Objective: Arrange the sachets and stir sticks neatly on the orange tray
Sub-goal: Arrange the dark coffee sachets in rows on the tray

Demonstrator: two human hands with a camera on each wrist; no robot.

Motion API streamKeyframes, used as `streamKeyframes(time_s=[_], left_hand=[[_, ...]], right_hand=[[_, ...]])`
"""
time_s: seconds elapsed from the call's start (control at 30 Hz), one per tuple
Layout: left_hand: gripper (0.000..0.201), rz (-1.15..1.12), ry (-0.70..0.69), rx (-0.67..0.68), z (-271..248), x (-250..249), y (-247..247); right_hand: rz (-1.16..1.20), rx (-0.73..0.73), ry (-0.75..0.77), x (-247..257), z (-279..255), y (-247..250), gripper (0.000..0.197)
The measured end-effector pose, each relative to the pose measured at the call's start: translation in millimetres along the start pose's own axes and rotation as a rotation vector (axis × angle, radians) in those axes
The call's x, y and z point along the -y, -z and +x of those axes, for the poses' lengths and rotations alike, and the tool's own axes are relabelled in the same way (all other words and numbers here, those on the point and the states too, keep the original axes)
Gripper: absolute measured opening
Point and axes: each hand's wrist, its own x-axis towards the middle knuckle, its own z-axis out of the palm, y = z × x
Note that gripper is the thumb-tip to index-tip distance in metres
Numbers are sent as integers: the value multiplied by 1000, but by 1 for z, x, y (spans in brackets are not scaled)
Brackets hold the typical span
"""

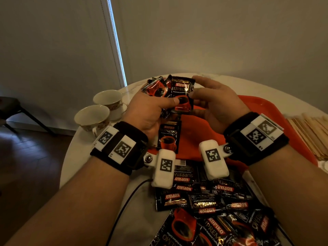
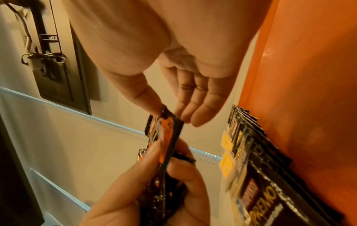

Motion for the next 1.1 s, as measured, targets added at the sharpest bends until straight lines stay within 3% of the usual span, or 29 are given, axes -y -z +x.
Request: streamKeyframes(time_s=[0.13,0.27,0.37,0.5,0.53,0.63,0.77,1.1], left_hand=[[26,3,-21,-77,4,1,2],[22,-162,61,-177,10,-2,4],[26,-250,89,-211,14,-4,9],[25,-271,96,-222,15,-4,11],[26,-276,95,-225,16,-4,11],[26,-278,93,-228,16,-4,11],[26,-274,102,-235,19,-3,12],[23,-249,105,-217,18,-7,11]], right_hand=[[-152,27,-40,-2,-2,0,25],[-165,-128,-29,3,8,5,19],[-170,-244,-136,3,32,16,18],[-380,-308,-269,-8,81,41,8],[-410,-325,-287,-13,93,49,19],[-516,-324,-346,-15,108,50,9],[-628,-324,-387,-10,117,39,11],[-642,-287,-390,-14,128,41,10]])
